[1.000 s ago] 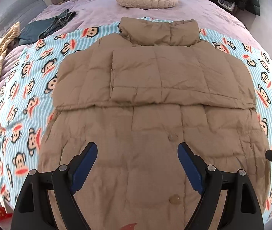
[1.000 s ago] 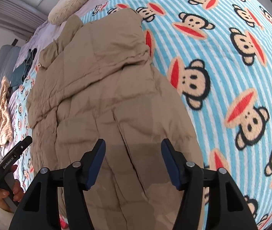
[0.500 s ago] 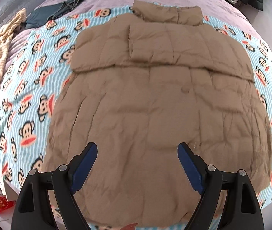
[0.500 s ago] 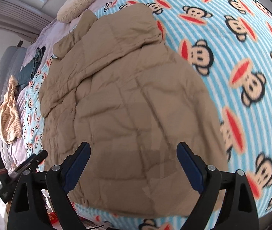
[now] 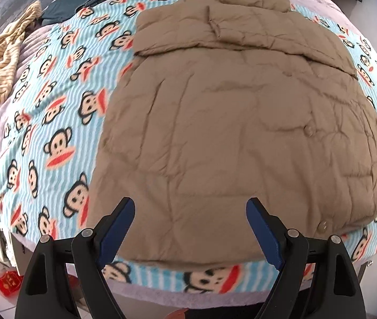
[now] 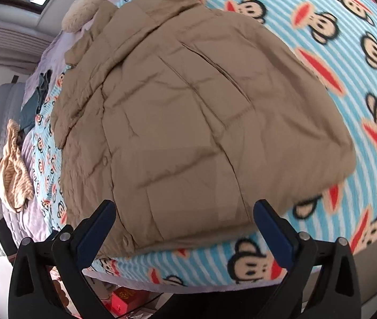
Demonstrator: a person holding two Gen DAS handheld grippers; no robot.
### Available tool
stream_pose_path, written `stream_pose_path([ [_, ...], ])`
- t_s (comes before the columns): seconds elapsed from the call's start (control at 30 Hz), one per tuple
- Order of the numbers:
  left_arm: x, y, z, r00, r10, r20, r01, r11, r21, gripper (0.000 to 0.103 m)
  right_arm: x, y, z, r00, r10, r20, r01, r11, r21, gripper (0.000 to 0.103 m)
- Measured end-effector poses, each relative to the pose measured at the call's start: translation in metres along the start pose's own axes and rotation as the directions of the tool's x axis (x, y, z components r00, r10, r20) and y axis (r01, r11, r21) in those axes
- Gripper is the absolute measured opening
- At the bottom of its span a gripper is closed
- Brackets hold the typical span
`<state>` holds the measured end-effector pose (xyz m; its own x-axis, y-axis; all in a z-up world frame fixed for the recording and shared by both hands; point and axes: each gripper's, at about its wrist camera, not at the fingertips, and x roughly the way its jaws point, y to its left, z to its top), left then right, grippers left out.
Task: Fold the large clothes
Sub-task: 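Move both tools down to the jacket hem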
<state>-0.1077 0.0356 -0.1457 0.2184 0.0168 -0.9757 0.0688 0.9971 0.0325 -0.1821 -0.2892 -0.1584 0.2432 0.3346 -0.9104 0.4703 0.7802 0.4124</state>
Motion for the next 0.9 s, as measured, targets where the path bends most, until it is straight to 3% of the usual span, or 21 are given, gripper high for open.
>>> stream_pose_path([
  [0.3, 0.002, 0.019, -0.017, 1.000, 0.010, -0.008, -0.010, 1.000, -0.018, 0.087, 0.002, -0.020, -0.011, 0.999, 0.018, -0.032, -0.014, 0.994, 0.110, 0.103],
  [0.67, 0.005, 0.029, -0.026, 1.000, 0.014, -0.021, -0.014, 1.000, -0.020, 0.087, 0.016, -0.058, -0.024, 0.992, 0.113, -0.060, -0.091, 0.952, 0.294, 0.103],
  [0.9, 0.014, 0.055, -0.038, 0.998, -0.047, -0.029, 0.044, 0.994, -0.103, 0.086, 0.019, -0.062, -0.028, 0.991, 0.119, -0.060, -0.096, 0.947, 0.308, 0.103],
])
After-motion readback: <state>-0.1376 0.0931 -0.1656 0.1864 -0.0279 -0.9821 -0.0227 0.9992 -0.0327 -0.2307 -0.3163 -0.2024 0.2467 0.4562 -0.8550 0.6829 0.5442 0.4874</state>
